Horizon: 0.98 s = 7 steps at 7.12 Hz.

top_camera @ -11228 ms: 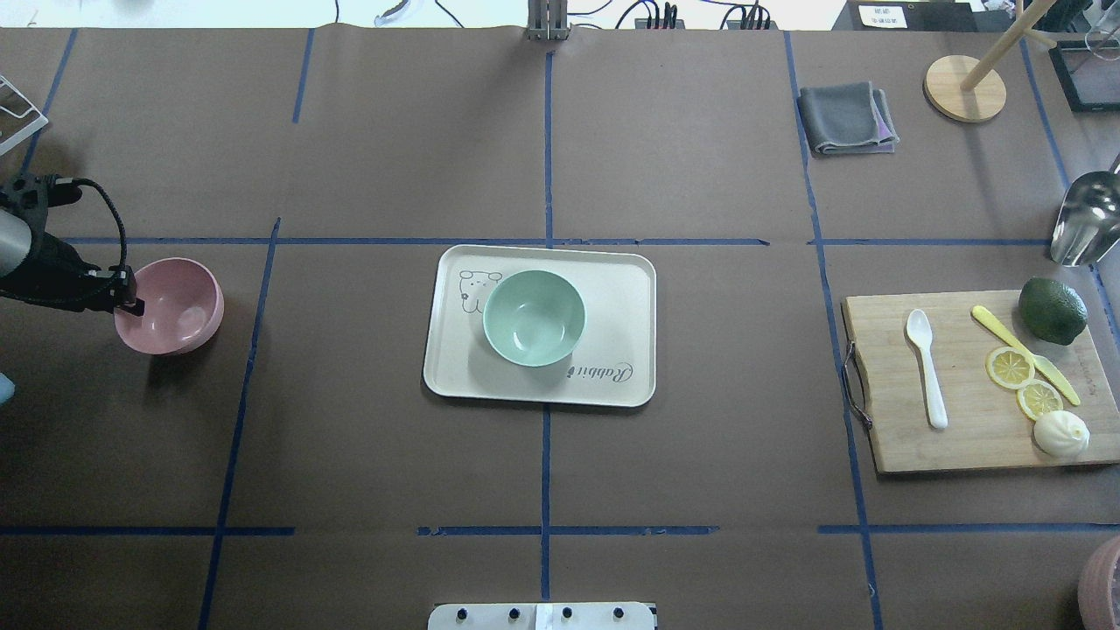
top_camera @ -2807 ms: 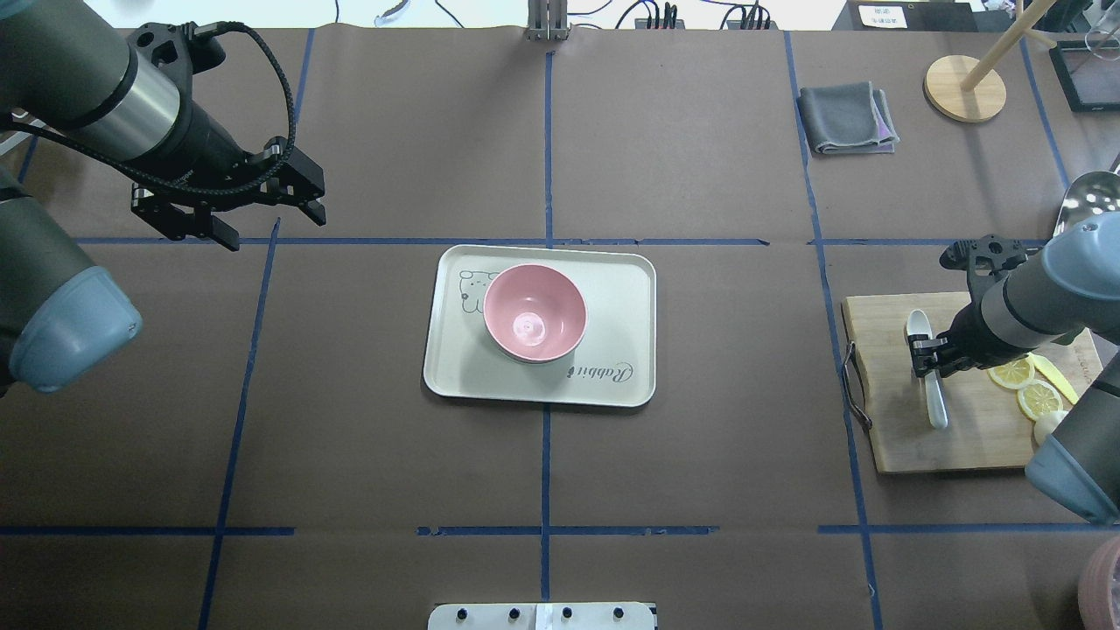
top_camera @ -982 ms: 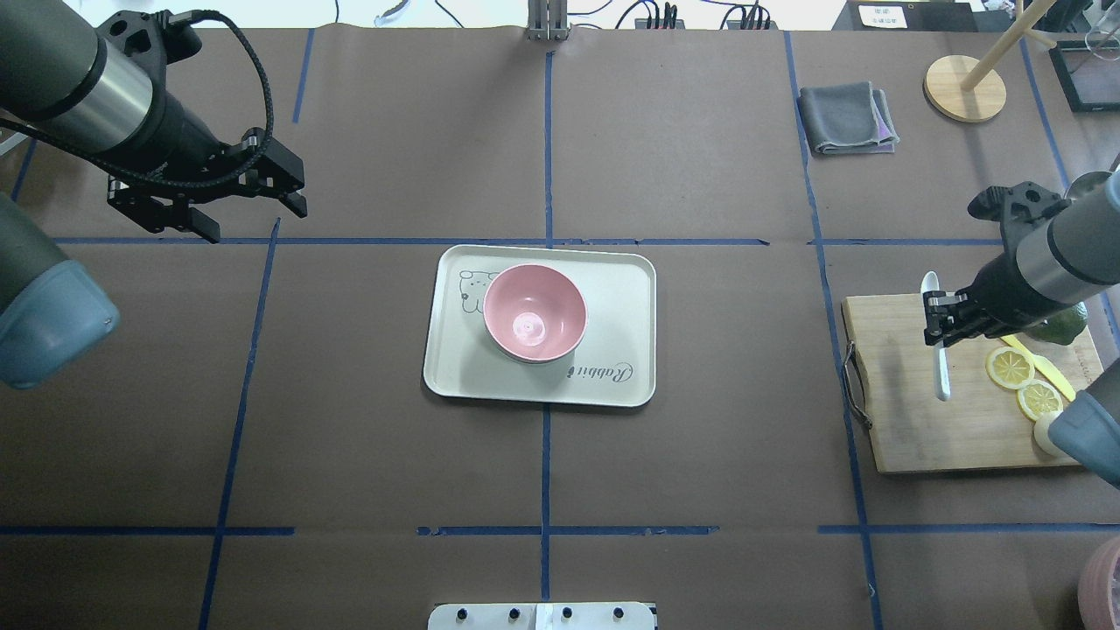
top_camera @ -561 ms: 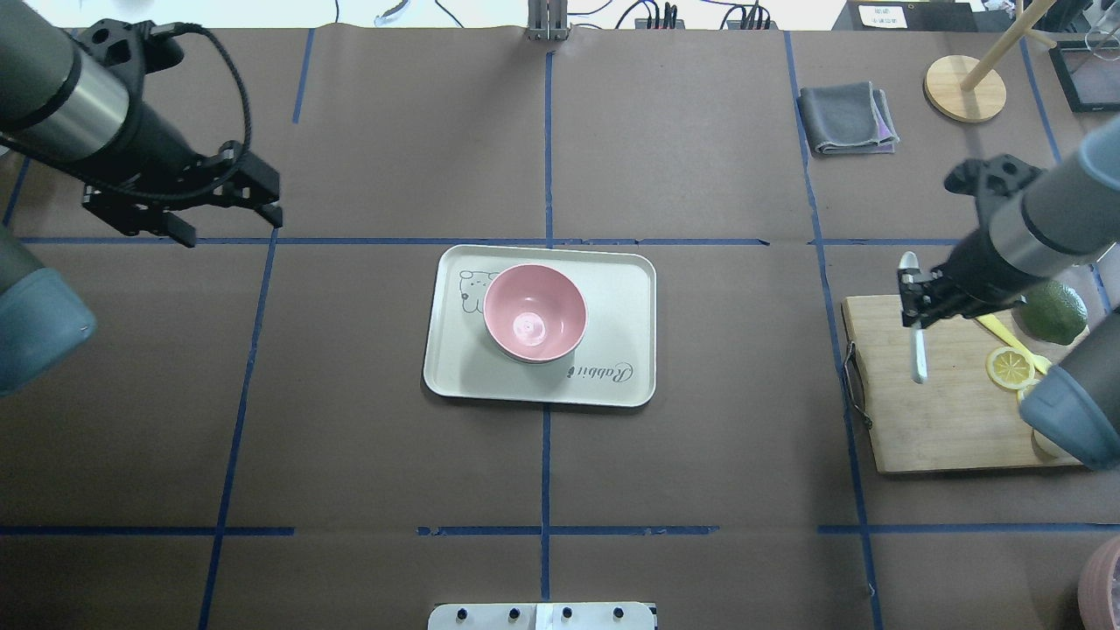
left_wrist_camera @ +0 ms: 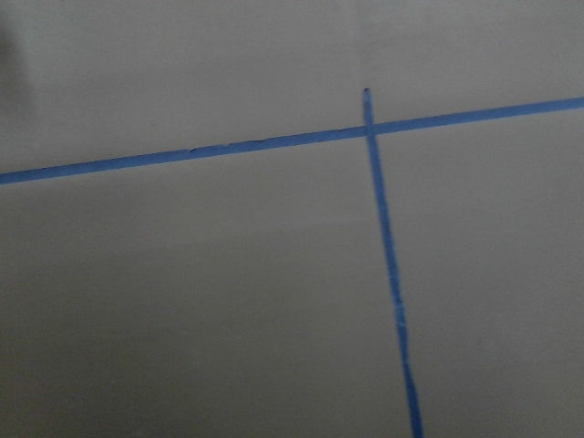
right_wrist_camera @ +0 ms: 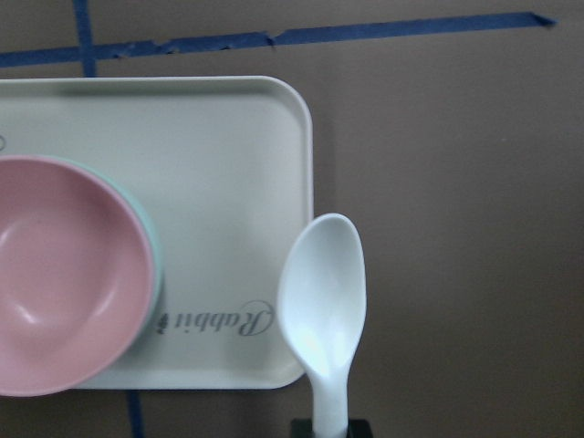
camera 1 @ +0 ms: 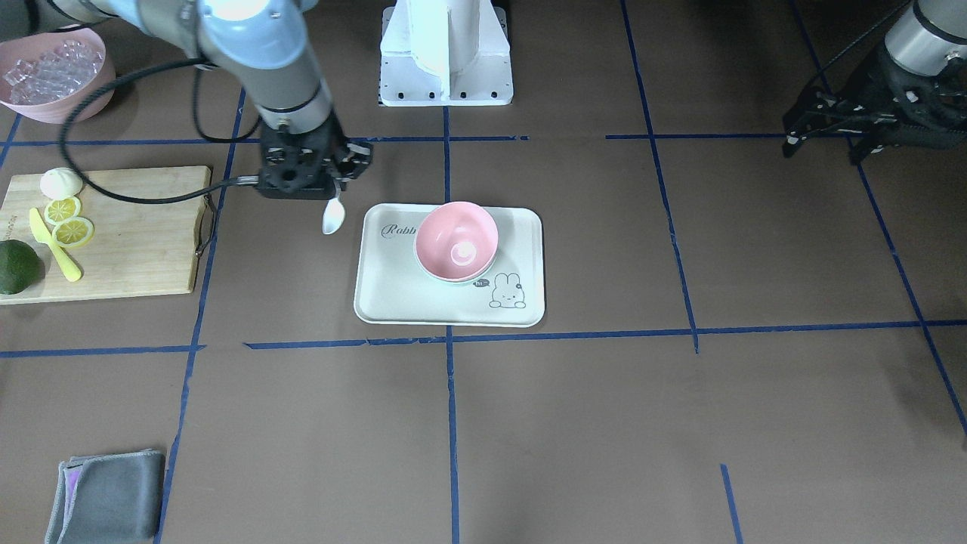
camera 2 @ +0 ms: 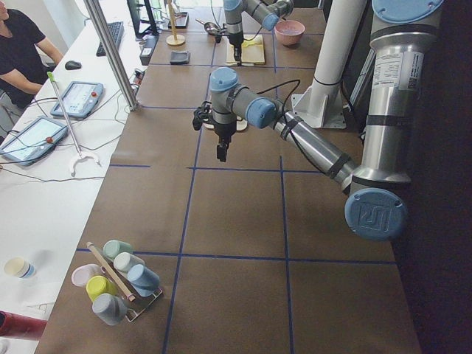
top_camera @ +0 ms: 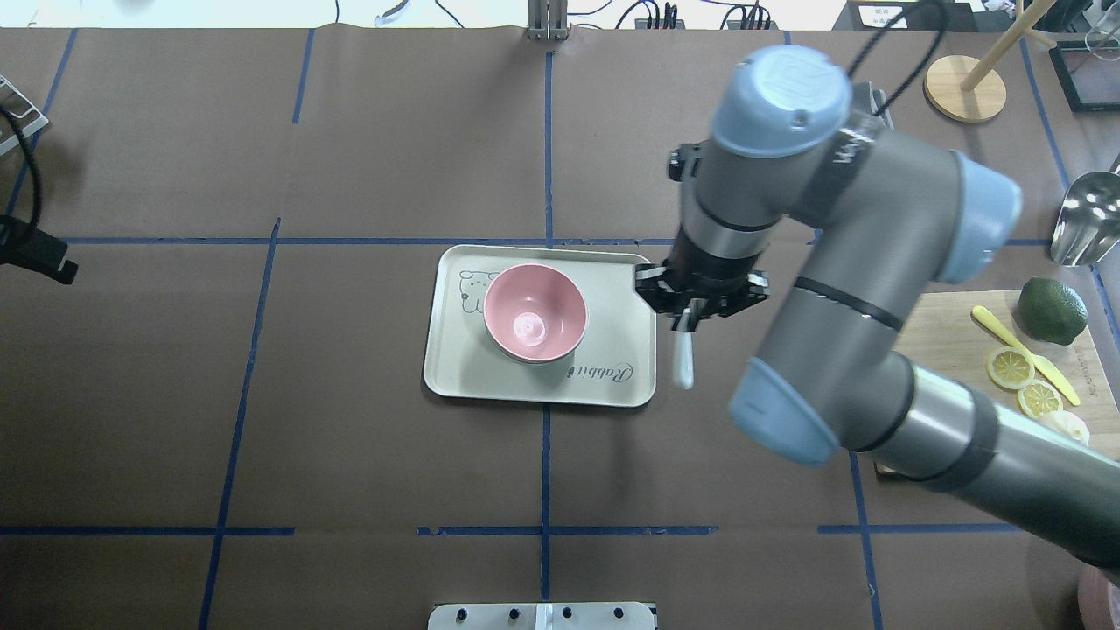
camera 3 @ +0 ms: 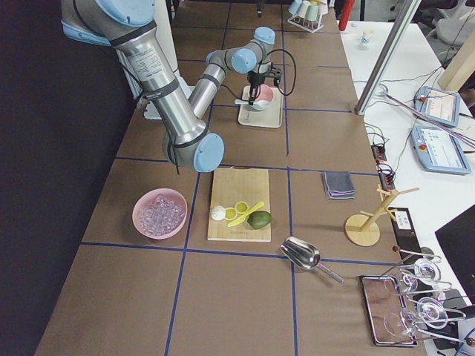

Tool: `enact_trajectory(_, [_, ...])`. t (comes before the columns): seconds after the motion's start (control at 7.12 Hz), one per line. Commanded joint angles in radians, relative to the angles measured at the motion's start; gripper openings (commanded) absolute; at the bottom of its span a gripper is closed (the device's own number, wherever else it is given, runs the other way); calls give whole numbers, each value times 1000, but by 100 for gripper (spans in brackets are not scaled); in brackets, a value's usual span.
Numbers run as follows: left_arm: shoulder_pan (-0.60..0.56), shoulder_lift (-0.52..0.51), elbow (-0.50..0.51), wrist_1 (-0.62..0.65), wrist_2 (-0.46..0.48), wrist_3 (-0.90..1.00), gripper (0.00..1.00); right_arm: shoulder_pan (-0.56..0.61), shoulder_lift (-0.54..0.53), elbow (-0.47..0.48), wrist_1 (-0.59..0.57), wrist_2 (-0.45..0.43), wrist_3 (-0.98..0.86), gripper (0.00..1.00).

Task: Stack pink bowl on green and place spoon
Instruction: 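Lift the white spoon with the right gripper and carry it over the pink bowl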

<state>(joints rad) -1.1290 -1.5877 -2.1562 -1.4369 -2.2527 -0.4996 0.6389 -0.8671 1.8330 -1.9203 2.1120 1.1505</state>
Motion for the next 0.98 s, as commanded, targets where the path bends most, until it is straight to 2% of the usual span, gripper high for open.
enact_trajectory(0.0, [-25,73,-10,-6,1,41,100,-68,147,-135,4,-13,95,0])
enact_trajectory(0.28, [-26,86,-10,-11,-2,102,100,-87,253,-303,73,-12,145,0])
enact_trajectory(0.84, [-26,86,-4,-11,1,102,100,-87,243,-317,98,-12,149,0])
